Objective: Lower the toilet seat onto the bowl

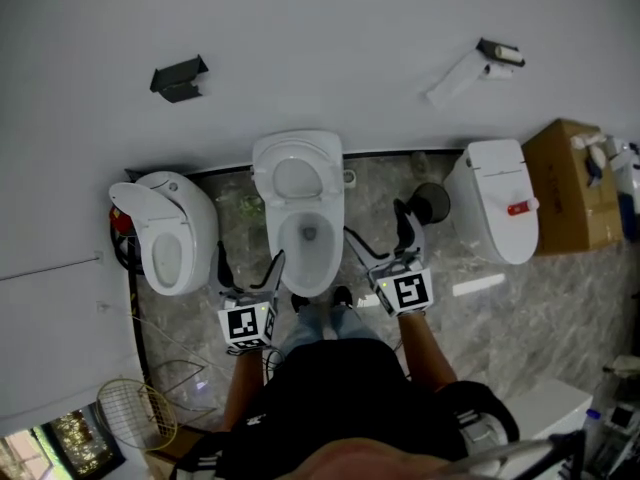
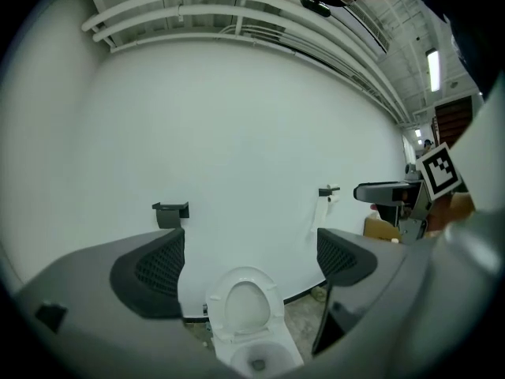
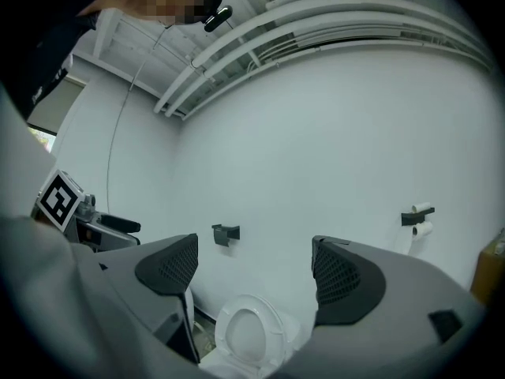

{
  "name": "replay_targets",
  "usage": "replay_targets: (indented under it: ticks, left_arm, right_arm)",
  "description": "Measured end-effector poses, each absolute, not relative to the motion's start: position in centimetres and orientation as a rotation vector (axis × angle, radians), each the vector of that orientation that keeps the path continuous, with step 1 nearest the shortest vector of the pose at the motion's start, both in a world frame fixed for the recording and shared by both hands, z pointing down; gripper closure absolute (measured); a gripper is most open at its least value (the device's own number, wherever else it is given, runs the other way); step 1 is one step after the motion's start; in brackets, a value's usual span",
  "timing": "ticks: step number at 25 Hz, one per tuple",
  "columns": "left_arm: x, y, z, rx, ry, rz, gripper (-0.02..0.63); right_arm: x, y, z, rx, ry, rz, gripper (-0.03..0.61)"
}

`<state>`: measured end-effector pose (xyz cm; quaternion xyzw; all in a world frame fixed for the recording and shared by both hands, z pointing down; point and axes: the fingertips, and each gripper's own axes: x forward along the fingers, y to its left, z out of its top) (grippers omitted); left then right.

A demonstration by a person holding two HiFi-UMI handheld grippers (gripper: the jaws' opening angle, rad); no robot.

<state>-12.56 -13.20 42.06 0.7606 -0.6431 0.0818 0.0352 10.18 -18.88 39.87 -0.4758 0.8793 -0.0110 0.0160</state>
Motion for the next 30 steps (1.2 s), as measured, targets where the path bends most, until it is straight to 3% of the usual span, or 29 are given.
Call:
replay_targets:
  ticks: [30]
  left_arm:
    - [-16.2, -31.3, 63.0, 2.487, -1.548, 0.741, 0.116]
  right_arm:
    - [2.3, -35.2, 60.4, -1.54, 3.069, -0.121, 0.13]
